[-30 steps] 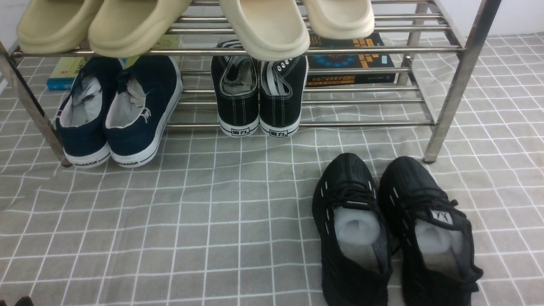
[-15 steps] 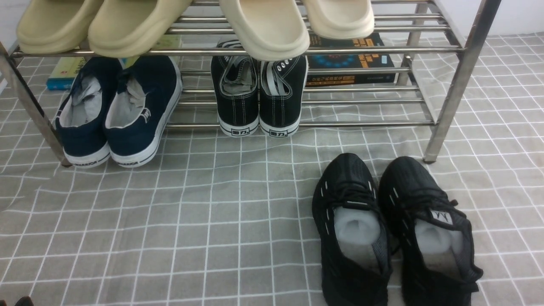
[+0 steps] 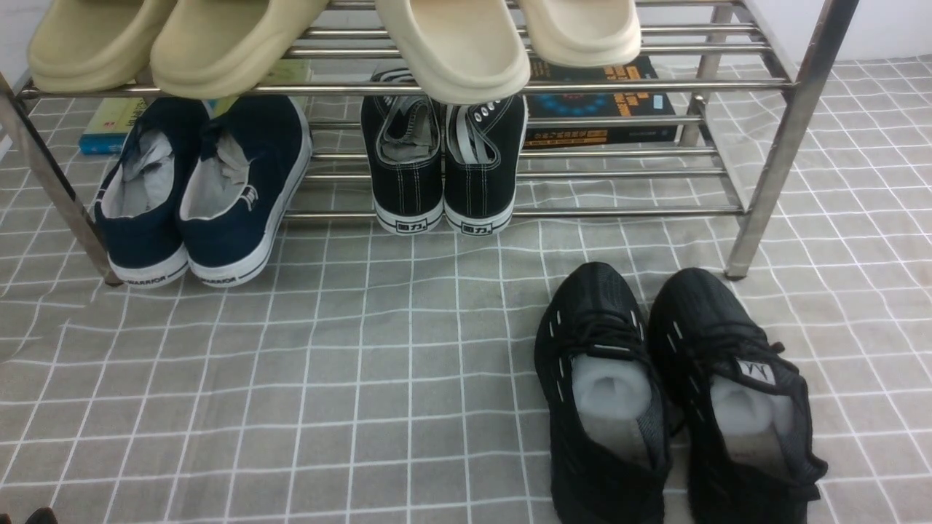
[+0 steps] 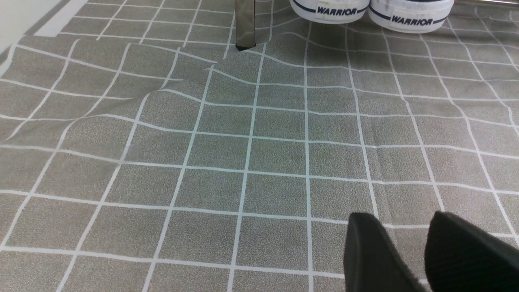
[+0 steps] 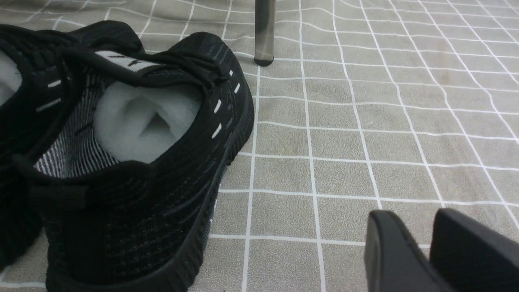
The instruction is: Take the shoes off the shelf with your hand from the grey coffee tablecloth.
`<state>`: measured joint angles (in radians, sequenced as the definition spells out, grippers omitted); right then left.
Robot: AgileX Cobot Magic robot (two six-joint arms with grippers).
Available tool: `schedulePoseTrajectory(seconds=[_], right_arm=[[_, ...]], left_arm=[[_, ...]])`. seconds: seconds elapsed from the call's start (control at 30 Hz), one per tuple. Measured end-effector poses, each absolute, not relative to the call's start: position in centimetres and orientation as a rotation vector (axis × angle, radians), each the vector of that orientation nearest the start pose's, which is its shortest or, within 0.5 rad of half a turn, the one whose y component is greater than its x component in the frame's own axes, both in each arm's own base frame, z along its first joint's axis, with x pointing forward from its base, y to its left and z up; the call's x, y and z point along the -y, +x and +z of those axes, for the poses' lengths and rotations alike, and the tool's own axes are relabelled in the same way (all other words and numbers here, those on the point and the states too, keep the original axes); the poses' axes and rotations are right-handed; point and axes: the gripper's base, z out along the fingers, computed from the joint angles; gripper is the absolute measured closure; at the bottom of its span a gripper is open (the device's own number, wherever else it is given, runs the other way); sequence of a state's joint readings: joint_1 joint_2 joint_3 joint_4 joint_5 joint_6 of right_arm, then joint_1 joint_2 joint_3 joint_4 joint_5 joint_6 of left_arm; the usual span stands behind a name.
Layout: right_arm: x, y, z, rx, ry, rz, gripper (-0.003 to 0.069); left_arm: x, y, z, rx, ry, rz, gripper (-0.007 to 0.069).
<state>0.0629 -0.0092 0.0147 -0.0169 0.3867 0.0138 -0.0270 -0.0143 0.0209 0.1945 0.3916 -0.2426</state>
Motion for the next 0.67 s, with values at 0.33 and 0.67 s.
schedulePoseTrajectory(seconds=[0.33, 0.67], right_arm=[[-0.27, 5.21, 17.4, -1.875, -0.056, 0.036, 0.046], [-0.27, 5.21, 17.4, -1.875, -0.056, 0.036, 0.0448]], left_arm=[[-0.53, 5.2, 17.24, -1.872, -0.084, 0.008, 0.0385], [-0.53, 5.2, 17.24, -1.872, -0.084, 0.008, 0.0385]])
